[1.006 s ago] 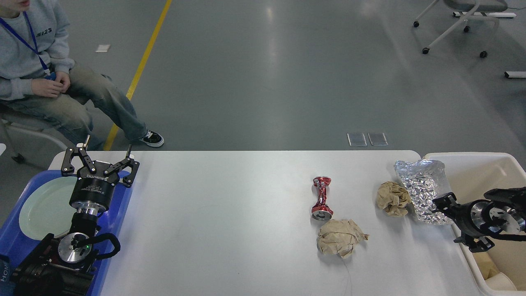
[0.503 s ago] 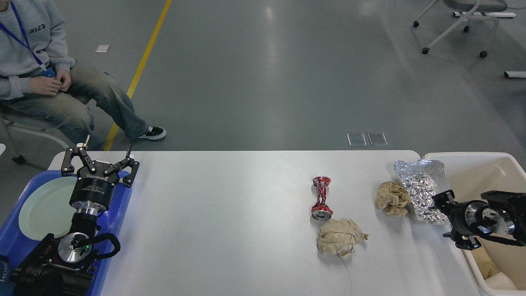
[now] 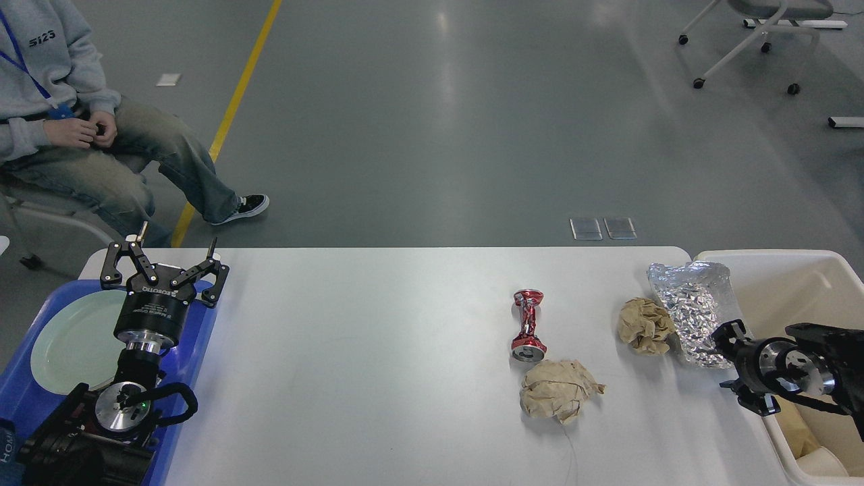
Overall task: Tidy desktop
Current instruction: 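Grasp the crumpled foil with the right gripper and lift it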
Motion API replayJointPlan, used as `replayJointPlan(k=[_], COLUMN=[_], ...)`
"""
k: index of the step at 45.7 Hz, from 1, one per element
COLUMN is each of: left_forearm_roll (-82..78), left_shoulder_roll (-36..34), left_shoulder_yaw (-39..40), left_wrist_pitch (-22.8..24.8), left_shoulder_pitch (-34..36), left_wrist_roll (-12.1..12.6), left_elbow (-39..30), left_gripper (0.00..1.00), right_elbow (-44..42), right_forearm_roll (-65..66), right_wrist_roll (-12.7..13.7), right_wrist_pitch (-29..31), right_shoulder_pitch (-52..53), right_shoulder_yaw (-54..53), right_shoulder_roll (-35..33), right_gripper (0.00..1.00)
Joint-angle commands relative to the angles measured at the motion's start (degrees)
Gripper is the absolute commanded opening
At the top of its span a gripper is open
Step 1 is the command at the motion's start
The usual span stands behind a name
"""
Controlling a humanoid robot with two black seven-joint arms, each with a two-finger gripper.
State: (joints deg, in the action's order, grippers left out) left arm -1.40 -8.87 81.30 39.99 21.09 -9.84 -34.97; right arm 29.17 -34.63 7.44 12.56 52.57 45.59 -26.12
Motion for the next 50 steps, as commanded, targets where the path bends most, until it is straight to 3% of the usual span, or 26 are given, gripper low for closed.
replayJointPlan(k=[1,30,35,41,50], left_forearm_roll=[0.0,0.0,0.0,0.0,0.0], left_shoulder_roll=[0.0,0.0,0.0,0.0,0.0], left_shoulder_yaw=[0.0,0.0,0.0,0.0,0.0], left_wrist_pitch=[0.0,0.0,0.0,0.0,0.0], left_shoulder_pitch=[0.0,0.0,0.0,0.0,0.0], left_wrist_roll=[0.0,0.0,0.0,0.0,0.0], left_elbow=[-0.01,-0.01,-0.01,-0.01,0.07], left_gripper=[0.96,0.96,0.96,0.96,0.96], right_elbow=[0.44,1.76,8.51,17.66,32.77], right_forearm_roll=[-0.35,-0.18,0.88,7.63,24.07], right_wrist_roll=[0.03,0.03,0.55,3.01,4.6], right_wrist_pitch=[0.09,0.01,0.27,0.97,2.37], right_shoulder_pitch=[-0.27,1.39,6.4,15.09,32.92], right_shoulder_yaw=[-0.15,-2.08,-1.12,2.13,16.17], right_shoulder_roll=[-0.07,-2.62,-8.59,-14.83,-18.97], right_gripper=[0.0,0.0,0.0,0.0,0.0])
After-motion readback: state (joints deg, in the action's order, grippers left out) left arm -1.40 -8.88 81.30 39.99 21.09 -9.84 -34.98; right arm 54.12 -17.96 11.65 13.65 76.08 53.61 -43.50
